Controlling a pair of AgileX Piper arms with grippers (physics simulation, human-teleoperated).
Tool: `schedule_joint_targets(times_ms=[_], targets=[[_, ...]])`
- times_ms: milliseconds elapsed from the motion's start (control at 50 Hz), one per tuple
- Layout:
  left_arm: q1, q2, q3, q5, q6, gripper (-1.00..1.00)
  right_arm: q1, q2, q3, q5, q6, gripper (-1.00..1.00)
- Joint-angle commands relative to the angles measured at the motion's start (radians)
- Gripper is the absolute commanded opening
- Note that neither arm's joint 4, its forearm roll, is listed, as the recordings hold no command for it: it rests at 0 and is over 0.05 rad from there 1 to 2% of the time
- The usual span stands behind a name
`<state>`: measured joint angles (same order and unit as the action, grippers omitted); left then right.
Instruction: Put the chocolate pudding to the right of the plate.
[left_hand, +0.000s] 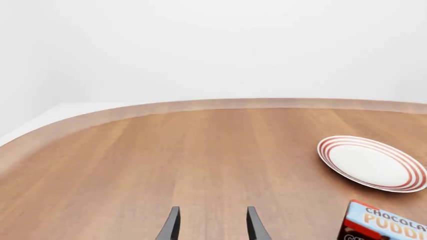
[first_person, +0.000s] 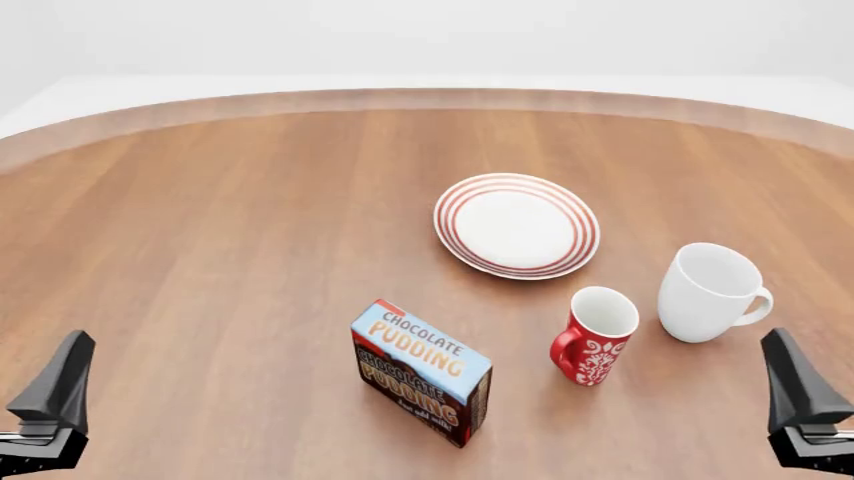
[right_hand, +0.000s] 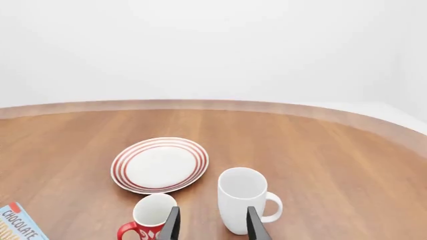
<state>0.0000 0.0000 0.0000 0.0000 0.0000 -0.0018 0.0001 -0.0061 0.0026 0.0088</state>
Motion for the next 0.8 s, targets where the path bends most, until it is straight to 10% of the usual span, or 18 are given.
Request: schedule_joint_targets(times_ms=[20,200,340,440,800], targets=[[0.000,0.000,0.000,0.000,0.000,1.00,0.000,0.000,-0.011,0.006,0.017,1.00],[0.000,0.000,0.000,0.000,0.000,1.00,0.014,0.000,-0.149,0.155,0.111,1.00],[0.000,0.000,0.000,0.000,0.000,1.00,0.242,0.264,-0.587,0.341,-0.016,1.00],[0.000,0.000,0.000,0.000,0.000,1.00,0.352,0.378,-0.799,0.457,-0.006,1.00],[0.000,0.000,0.000,0.000,0.000,1.00,0.617,0.706,-1.007,0.555,-0.149,1.00]])
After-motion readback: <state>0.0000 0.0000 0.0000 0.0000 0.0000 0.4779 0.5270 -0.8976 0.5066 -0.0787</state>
